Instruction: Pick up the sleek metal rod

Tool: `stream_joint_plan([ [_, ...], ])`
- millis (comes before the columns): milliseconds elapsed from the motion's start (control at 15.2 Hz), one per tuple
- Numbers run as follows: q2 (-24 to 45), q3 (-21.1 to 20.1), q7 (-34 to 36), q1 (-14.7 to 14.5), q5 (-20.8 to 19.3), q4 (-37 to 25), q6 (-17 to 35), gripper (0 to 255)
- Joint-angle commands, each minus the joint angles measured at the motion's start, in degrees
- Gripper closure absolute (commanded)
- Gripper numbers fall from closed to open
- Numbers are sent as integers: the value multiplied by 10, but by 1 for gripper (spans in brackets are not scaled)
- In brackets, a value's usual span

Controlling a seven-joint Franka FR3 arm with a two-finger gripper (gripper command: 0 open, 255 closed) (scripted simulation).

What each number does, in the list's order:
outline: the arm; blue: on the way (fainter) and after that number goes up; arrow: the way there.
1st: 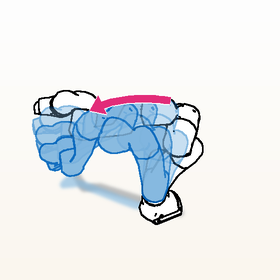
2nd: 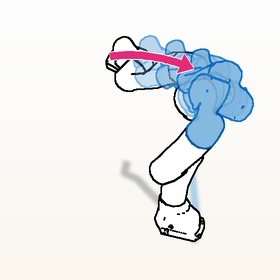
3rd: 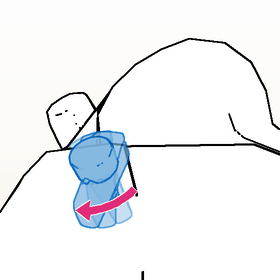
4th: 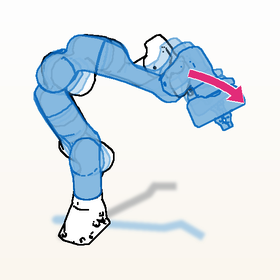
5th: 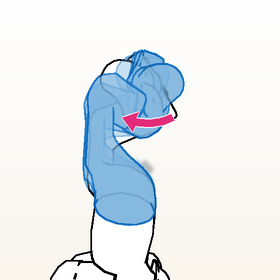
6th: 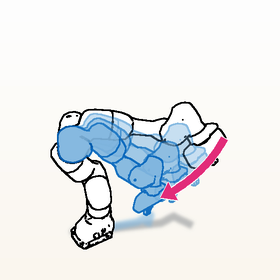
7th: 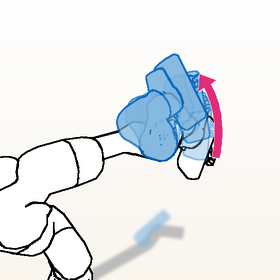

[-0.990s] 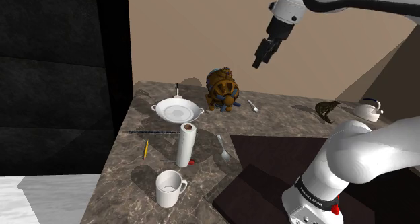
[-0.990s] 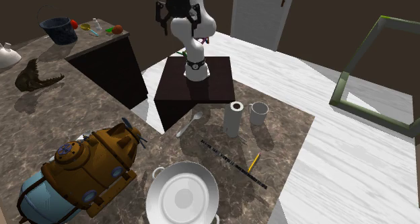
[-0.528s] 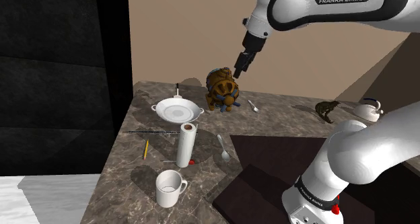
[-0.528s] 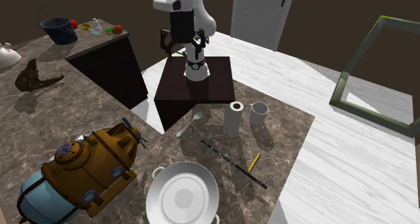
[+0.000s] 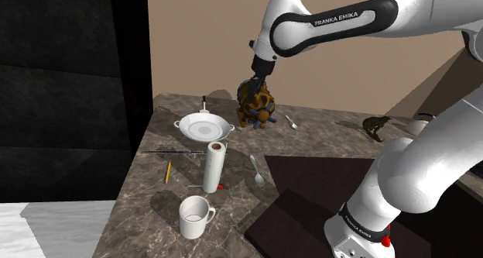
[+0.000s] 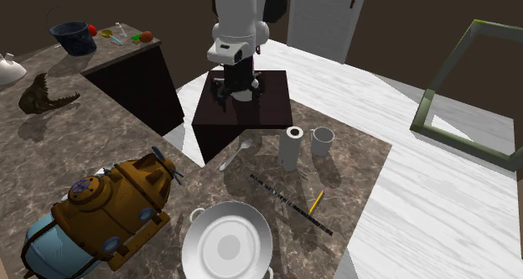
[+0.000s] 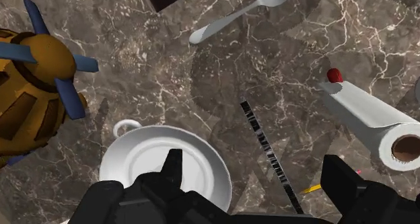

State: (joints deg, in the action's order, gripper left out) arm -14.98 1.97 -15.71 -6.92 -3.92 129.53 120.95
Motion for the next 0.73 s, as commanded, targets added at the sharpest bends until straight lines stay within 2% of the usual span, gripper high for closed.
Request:
stream_joint_plan([
  [0,48,-3,-12,-7,2,-17,25,0],
  [660,252,-23,-77,-30,4,-121,95,0],
])
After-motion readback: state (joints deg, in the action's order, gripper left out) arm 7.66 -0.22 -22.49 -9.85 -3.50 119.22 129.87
